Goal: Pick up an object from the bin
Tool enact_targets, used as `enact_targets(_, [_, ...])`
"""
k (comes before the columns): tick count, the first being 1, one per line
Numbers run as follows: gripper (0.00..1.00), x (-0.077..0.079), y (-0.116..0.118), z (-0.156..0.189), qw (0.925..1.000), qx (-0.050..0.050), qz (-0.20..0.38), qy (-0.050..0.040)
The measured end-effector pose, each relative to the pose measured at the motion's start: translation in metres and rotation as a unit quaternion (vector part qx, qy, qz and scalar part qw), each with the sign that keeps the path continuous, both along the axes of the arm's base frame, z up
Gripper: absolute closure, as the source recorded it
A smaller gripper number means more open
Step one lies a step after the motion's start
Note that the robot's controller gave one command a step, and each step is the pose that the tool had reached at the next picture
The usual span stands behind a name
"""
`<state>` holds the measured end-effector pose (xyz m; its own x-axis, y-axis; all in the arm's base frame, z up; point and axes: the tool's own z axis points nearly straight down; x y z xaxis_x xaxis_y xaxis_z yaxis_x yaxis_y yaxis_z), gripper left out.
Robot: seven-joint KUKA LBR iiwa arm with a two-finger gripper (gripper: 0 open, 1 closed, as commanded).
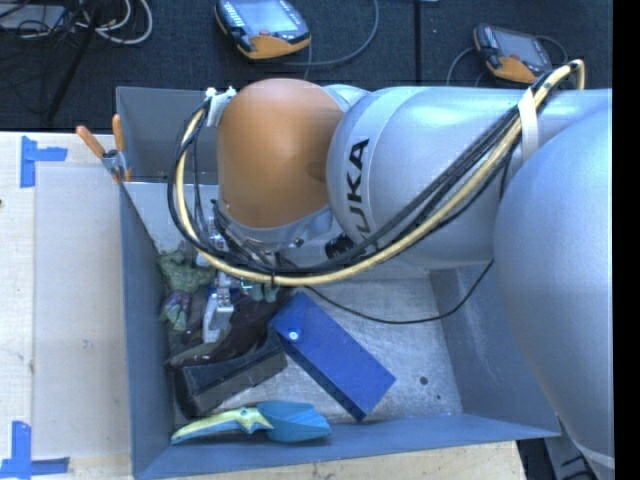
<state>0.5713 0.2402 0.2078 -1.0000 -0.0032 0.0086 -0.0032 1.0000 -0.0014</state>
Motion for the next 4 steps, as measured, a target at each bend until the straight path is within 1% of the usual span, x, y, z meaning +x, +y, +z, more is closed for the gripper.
enact_targets(1, [0.0,0.002,-0.001,0.005,1.0,0.001,-0.002,-0.0038])
enact_targets(2, [0.0,0.005,-0.019,-0.037,0.9978,0.001,0.066,-0.0048])
enact_targets(3, [0.0,0.023,-0.061,-0.113,0.9844,0.002,0.176,-0.0069])
enact_targets(4, [0.0,-0.008,-0.065,-0.125,0.9733,0.001,0.228,-0.0243])
